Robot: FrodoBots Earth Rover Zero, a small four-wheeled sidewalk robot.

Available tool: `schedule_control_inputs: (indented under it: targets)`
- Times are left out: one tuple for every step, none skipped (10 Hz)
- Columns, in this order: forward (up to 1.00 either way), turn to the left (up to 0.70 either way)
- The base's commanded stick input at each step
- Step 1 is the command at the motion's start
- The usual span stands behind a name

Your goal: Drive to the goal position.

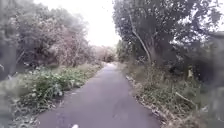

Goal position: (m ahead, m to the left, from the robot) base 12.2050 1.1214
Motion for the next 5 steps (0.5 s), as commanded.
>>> schedule_control_inputs:
  targets:
    - [0.85,0.01]
    - [0.85,0.01]
    - [0.85,0.01]
    - [0.85,0.01]
    - [0.85,0.01]
